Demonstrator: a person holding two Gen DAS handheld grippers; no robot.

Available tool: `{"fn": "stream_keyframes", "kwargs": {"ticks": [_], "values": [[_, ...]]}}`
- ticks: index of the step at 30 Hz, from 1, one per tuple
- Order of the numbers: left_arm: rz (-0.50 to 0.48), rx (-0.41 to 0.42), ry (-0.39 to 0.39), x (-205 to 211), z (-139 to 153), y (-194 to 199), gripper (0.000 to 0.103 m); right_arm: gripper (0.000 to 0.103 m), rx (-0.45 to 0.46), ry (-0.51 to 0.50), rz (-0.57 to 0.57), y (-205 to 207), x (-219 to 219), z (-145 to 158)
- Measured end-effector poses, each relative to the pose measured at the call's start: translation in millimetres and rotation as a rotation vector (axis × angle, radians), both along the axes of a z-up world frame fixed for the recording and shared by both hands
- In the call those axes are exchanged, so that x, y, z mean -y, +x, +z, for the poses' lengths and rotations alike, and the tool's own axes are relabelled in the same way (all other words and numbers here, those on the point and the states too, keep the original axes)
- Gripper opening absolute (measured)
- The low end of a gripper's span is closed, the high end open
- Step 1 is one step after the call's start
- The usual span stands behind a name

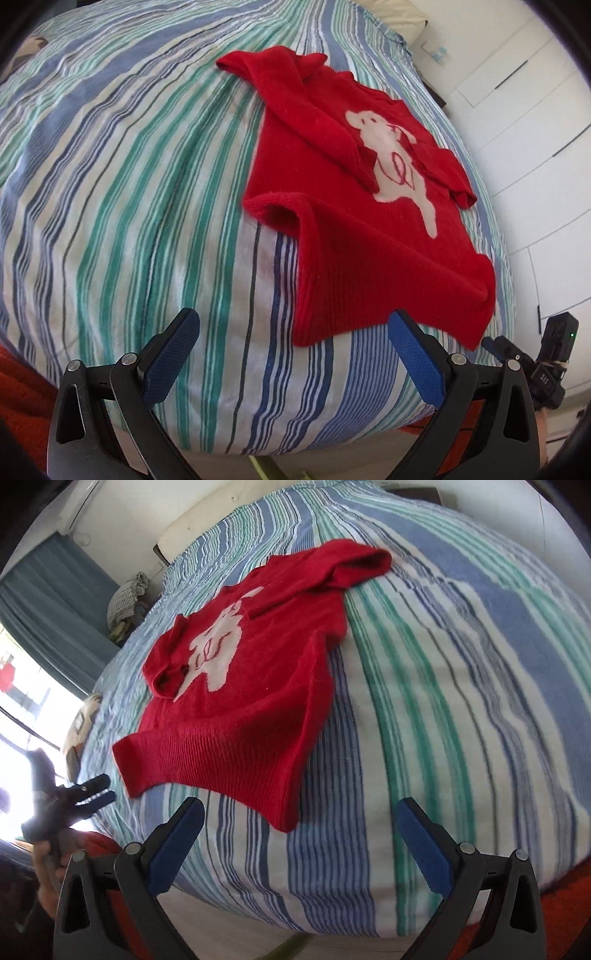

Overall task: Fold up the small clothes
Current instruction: 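Grasp the sweater hem with the left tool while the right tool grasps the hem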

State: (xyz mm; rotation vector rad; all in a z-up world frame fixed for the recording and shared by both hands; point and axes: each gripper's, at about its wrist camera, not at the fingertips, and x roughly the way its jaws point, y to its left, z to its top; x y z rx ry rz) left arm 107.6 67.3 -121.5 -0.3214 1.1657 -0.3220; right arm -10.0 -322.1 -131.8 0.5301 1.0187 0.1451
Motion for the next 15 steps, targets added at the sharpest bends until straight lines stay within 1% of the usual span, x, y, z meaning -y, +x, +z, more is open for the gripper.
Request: {"fn": "stream_keyframes", "kwargs": {"ticks": [1,2,3,4,5,6,7,8,9,10,13,15], "values": [[-0.003,-0.004,0.003,5,-5,5,0.100,0.096,-0.002,0.041,0.004,5,-1,-7],[-0.001,-0.001,0.007,8,-9,8,0.094,0.095,-0.002,0.064,0.015,10,-4,-11],[0.004,0.008,0.018,10,-10,10,0.078,0.093,0.002,0.066,0.024,14,-6,-13],[0.002,0.012,0.030,13,-10,11,0.069,0.086,0.013,0.060,0.038,16,-10,-12],[-0.012,0.016,0.022,14,-10,12,0.049,0.079,0.028,0.067,0.057,17,-13,-10],[-0.029,0.014,-0.008,13,-9,13,0.020,0.060,0.037,0.088,0.075,19,-14,-9],[-0.051,-0.007,-0.051,13,-10,13,0.004,0.044,0.041,0.103,0.083,19,-14,-8],[-0.058,-0.013,-0.070,12,-8,12,0.004,0.035,0.040,0.101,0.084,18,-14,-7],[-0.063,-0.001,-0.059,11,-3,7,0.003,0.010,0.035,0.086,0.079,15,-14,-4],[-0.081,0.002,-0.048,9,3,2,0.003,0.005,0.032,0.074,0.074,11,-12,1],[-0.118,-0.011,-0.064,-7,24,-18,0.003,0.005,0.029,0.083,0.064,-7,-2,23],[-0.130,-0.027,-0.033,-16,31,-30,0.003,0.005,0.001,0.100,0.050,-18,7,32]]}}
